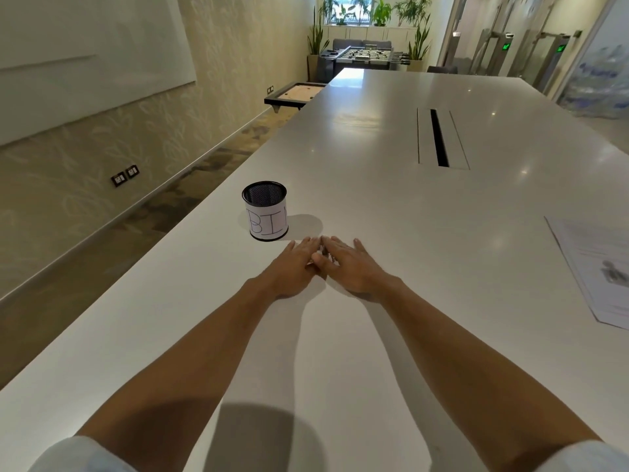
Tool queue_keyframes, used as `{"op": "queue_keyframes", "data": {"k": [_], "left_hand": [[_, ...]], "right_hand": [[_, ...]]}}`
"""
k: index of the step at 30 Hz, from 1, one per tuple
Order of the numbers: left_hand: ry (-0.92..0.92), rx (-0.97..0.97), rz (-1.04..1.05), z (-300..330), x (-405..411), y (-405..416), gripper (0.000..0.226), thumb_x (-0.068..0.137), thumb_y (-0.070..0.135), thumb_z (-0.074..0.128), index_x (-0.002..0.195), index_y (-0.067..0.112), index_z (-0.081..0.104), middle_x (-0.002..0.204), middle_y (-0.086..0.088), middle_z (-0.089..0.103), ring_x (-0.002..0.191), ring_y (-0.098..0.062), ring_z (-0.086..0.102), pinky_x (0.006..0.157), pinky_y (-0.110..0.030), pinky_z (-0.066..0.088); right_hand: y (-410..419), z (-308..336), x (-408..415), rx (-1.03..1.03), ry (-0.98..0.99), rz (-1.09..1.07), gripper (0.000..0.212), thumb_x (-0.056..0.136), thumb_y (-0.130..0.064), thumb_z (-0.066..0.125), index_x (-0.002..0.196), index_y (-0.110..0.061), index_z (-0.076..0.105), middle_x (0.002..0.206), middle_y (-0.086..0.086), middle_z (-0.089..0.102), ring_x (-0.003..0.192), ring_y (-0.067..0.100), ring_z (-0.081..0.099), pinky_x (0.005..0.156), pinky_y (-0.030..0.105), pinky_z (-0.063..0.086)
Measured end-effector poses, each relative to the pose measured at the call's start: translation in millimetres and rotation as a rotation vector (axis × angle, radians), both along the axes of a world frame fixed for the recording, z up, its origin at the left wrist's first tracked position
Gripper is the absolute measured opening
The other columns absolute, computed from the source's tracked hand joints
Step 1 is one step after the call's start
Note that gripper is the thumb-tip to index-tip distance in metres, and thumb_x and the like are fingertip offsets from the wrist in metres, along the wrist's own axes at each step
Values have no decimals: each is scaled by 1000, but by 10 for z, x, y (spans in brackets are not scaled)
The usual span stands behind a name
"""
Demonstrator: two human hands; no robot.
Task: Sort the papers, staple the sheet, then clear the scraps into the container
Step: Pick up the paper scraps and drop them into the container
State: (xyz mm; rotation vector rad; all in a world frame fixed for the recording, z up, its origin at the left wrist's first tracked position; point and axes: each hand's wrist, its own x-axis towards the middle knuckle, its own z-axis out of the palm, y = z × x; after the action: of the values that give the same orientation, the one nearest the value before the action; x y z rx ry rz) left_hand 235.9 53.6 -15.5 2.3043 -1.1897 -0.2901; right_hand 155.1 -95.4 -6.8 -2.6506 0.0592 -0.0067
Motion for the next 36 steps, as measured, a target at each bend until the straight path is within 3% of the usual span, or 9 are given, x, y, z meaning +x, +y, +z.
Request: {"op": "queue_keyframes", "data": {"k": [4, 7, 13, 16, 19, 23, 26, 30, 36], "left_hand": [[202, -225, 112, 63, 0, 71, 77, 89, 34, 65, 151, 20, 23, 156, 4, 30, 141, -12, 30, 116, -34, 28], [118, -108, 67, 58, 79, 91, 83, 85, 39, 68, 152, 21, 21, 160, 3, 21, 145, -13, 22, 118, -34, 24], [-175, 195, -31, 130, 291, -34, 55, 92, 37, 58, 143, 26, 43, 154, 3, 37, 138, -24, 36, 112, -40, 31], [-166, 32, -21, 92, 204, -29, 37, 95, 25, 56, 131, 20, 58, 142, 1, 53, 130, -21, 46, 110, -36, 36], [-66, -168, -53, 97, 86, 7, 28, 92, 14, 60, 119, 10, 67, 126, -7, 65, 115, -20, 61, 99, -30, 48], [55, -138, 119, 216, 67, 61, 64, 84, 15, 72, 142, 14, 45, 150, -5, 41, 129, -19, 48, 101, -19, 34], [-32, 6, 146, 270, 139, 104, 72, 77, 21, 79, 141, 14, 46, 140, -10, 47, 108, -20, 59, 90, -20, 40], [-13, 79, 195, 305, 120, 33, 65, 78, 21, 78, 137, 11, 52, 126, -12, 51, 102, -24, 59, 92, -31, 48], [-111, 149, 158, 411, 91, -115, 19, 86, 13, 66, 100, 2, 71, 102, -17, 66, 84, -24, 61, 77, -34, 51]], "right_hand": [[-88, 45, -70, 299, -77, -124, 84, 85, -71, 44, 151, -22, 27, 155, 0, 35, 142, 18, 33, 118, 45, 26], [-171, 172, -70, 92, -14, -47, 99, 72, -76, 57, 149, -19, 32, 157, 2, 31, 146, 19, 26, 117, 39, 26], [-105, 263, 90, -113, 141, 64, 59, 91, -45, 57, 143, -22, 42, 155, 9, 34, 147, 24, 22, 116, 39, 24], [-37, 174, 79, -136, 170, 54, 58, 100, -37, 44, 150, -14, 26, 160, 15, 19, 150, 26, 12, 121, 41, 13], [-8, 129, 9, -80, 99, 27, 53, 100, -32, 45, 148, -12, 32, 158, 14, 26, 148, 28, 18, 119, 41, 17], [-28, 196, -61, -161, -45, -112, 67, 87, -47, 62, 141, -13, 43, 147, 10, 44, 136, 31, 38, 105, 42, 36], [-72, 234, -72, -160, -22, -223, 74, 77, -56, 69, 133, -12, 51, 131, 12, 52, 122, 31, 47, 90, 37, 43], [-14, 227, 53, -130, 67, -246, 61, 72, -55, 74, 112, -10, 61, 115, 12, 52, 105, 28, 53, 79, 31, 41], [194, 268, 305, -96, 78, -219, 16, 85, -20, 66, 98, -12, 68, 103, 9, 53, 89, 21, 51, 73, 27, 39]]}}
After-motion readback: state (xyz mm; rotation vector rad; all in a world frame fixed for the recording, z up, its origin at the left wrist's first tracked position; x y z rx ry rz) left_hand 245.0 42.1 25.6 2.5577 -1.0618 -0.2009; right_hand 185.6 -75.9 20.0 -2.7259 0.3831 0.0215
